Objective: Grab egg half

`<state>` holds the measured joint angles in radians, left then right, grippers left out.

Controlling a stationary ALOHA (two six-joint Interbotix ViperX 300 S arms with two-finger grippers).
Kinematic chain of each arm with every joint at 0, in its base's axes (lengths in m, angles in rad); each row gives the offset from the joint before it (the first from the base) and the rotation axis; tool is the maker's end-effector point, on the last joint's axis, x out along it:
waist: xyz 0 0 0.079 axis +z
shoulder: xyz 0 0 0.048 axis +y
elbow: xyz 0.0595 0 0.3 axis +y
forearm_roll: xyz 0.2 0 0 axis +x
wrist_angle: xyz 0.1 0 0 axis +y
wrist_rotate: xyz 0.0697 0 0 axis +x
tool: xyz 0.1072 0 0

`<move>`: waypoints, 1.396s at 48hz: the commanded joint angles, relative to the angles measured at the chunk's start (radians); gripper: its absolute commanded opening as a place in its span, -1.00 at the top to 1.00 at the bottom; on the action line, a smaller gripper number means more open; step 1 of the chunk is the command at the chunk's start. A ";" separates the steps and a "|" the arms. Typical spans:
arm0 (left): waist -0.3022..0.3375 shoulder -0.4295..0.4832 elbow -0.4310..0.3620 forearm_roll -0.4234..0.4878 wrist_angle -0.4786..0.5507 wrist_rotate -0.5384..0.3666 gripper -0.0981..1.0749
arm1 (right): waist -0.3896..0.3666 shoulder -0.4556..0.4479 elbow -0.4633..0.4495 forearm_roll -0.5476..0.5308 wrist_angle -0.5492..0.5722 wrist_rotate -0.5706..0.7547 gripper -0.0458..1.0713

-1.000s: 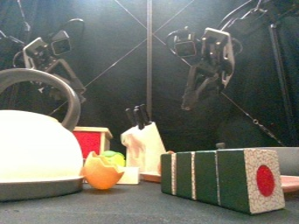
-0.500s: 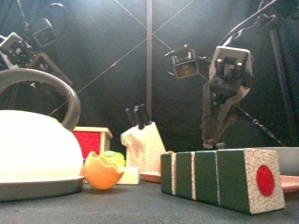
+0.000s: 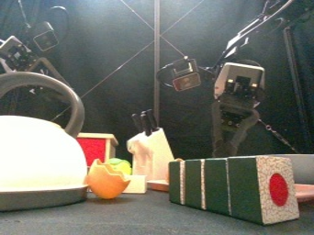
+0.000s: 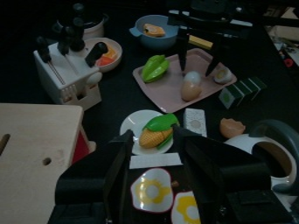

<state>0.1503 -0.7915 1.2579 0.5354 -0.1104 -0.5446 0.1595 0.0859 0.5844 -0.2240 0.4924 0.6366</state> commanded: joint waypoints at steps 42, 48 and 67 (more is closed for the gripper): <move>0.006 0.000 0.005 -0.003 -0.003 0.002 -0.52 | 0.012 0.064 -0.071 -0.061 0.031 0.002 -0.36; 0.009 0.000 0.005 -0.003 -0.003 0.002 -0.52 | 0.020 0.043 -0.078 -0.063 0.044 0.002 -0.36; 0.009 0.000 0.006 -0.011 -0.003 0.002 -0.52 | 0.035 -0.012 -0.072 -0.071 0.055 0.003 -0.36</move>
<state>0.1580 -0.7931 1.2747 0.5292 -0.1104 -0.5446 0.1963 0.1089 0.5292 -0.2899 0.5522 0.6412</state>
